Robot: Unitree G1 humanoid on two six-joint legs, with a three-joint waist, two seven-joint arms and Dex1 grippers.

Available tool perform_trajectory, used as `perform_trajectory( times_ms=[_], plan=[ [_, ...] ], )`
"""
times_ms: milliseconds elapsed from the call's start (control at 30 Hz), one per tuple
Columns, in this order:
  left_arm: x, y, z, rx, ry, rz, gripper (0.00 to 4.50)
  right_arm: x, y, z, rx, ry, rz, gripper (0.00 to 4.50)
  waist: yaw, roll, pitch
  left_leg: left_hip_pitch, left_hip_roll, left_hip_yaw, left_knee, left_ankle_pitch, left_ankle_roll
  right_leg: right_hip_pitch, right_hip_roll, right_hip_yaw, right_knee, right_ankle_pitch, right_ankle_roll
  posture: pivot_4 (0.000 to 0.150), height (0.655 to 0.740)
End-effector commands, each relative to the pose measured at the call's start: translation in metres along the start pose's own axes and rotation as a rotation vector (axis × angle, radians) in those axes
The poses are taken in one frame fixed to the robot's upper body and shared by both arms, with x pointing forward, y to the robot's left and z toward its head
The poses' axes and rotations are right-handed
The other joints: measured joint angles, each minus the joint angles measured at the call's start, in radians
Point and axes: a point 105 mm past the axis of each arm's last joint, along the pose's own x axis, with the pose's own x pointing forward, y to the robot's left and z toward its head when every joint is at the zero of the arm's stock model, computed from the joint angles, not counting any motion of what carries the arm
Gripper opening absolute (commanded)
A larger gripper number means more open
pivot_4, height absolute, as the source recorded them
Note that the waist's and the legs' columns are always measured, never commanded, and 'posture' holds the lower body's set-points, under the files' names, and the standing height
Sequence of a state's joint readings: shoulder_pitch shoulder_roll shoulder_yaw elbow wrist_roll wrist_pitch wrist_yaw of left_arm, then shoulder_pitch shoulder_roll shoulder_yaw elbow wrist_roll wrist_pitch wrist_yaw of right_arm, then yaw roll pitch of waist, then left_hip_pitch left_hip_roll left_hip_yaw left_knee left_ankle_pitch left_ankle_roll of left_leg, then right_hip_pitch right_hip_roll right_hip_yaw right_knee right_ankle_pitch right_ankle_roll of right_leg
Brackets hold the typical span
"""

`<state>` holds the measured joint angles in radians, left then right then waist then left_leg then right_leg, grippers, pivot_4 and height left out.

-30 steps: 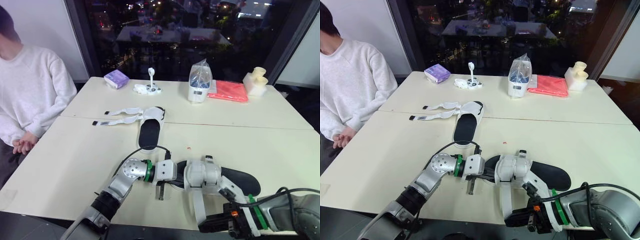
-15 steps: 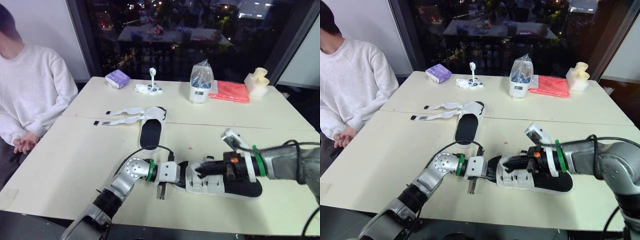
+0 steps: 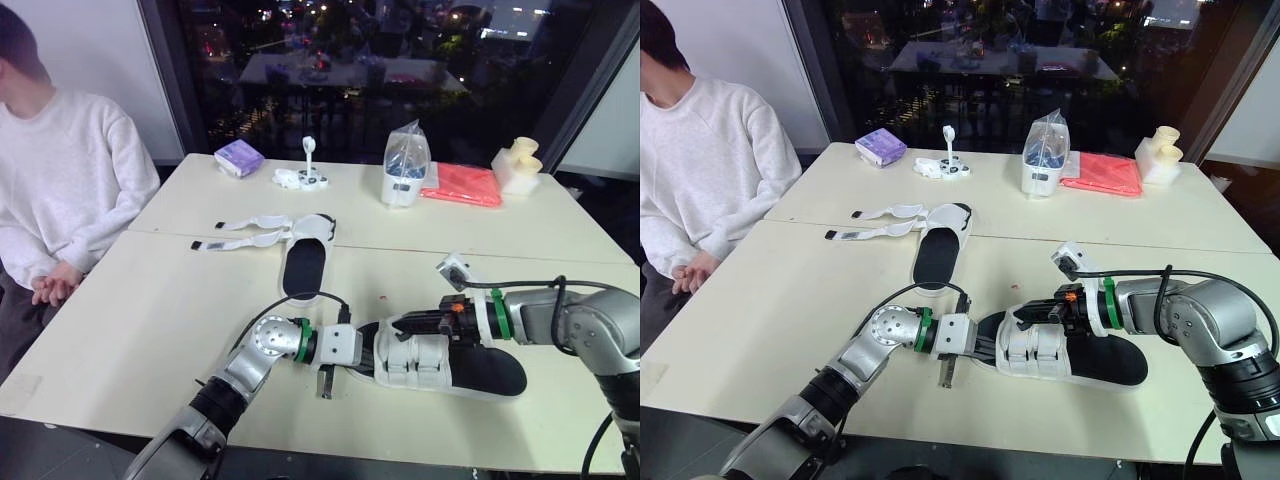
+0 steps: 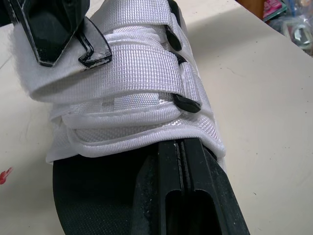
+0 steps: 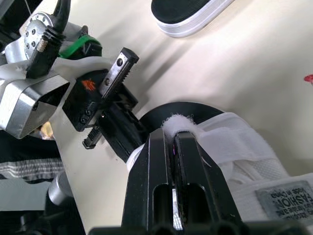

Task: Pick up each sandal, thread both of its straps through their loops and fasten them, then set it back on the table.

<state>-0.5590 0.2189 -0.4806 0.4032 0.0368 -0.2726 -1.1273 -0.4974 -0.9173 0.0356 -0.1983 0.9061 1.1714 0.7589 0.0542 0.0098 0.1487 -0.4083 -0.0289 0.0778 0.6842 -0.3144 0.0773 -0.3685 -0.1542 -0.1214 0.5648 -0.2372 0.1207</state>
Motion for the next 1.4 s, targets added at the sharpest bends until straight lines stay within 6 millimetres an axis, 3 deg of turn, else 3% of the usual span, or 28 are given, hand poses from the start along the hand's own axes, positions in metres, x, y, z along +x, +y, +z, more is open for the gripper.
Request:
perform_trajectory(
  times_ms=[33,133,433,600,767,1067,1400],
  plan=[
    [0.01,-0.072,-0.064,-0.171,0.24,-0.263,0.0,-0.01,-0.025,0.01,-0.031,-0.039,-0.166,0.1,0.0,0.0,-0.001,0.0,0.0,0.0,0.0,0.0,0.0,0.0,0.0,0.0,0.0,0.0,0.0,0.15,0.74],
    [0.01,-0.071,-0.064,-0.169,0.241,-0.261,0.0,-0.006,-0.025,0.008,-0.027,-0.035,-0.17,0.1,0.0,0.0,-0.006,0.0,0.0,0.0,0.0,0.0,0.0,0.0,0.0,0.0,0.0,0.001,0.0,0.15,0.74],
    [0.009,-0.068,-0.064,-0.17,0.24,-0.249,0.0,0.004,-0.033,0.011,0.04,-0.066,-0.209,4.45,0.0,0.001,-0.009,0.001,0.0,0.0,0.0,0.0,0.0,0.0,0.0,0.0,0.0,0.001,0.0,0.15,0.74],
    [0.009,-0.066,-0.064,-0.172,0.238,-0.244,0.0,0.006,-0.051,0.022,0.049,-0.115,-0.302,4.45,0.0,0.001,-0.01,0.001,0.0,0.0,0.0,0.0,0.0,0.0,0.0,-0.001,0.0,0.001,0.0,0.15,0.74],
    [0.009,-0.065,-0.062,-0.173,0.236,-0.243,0.0,-0.001,-0.071,0.045,0.092,-0.234,-0.393,4.45,-0.001,0.002,-0.01,0.001,0.0,0.0,0.0,0.0,0.0,0.0,0.001,-0.001,0.0,0.001,0.0,0.15,0.74],
    [0.007,-0.065,-0.061,-0.169,0.233,-0.246,0.0,-0.004,-0.045,0.049,0.177,-0.238,-0.188,4.45,-0.002,0.003,-0.01,0.001,0.0,0.0,0.0,0.0,0.0,0.0,0.001,-0.001,0.0,0.001,0.0,0.15,0.74],
    [0.007,-0.064,-0.061,-0.164,0.235,-0.244,0.0,0.019,-0.033,0.025,0.24,-0.173,-0.094,4.45,-0.005,0.003,-0.011,0.001,0.0,0.0,0.0,0.0,0.0,0.0,0.0,-0.001,0.0,0.001,0.0,0.15,0.74]
  ],
)
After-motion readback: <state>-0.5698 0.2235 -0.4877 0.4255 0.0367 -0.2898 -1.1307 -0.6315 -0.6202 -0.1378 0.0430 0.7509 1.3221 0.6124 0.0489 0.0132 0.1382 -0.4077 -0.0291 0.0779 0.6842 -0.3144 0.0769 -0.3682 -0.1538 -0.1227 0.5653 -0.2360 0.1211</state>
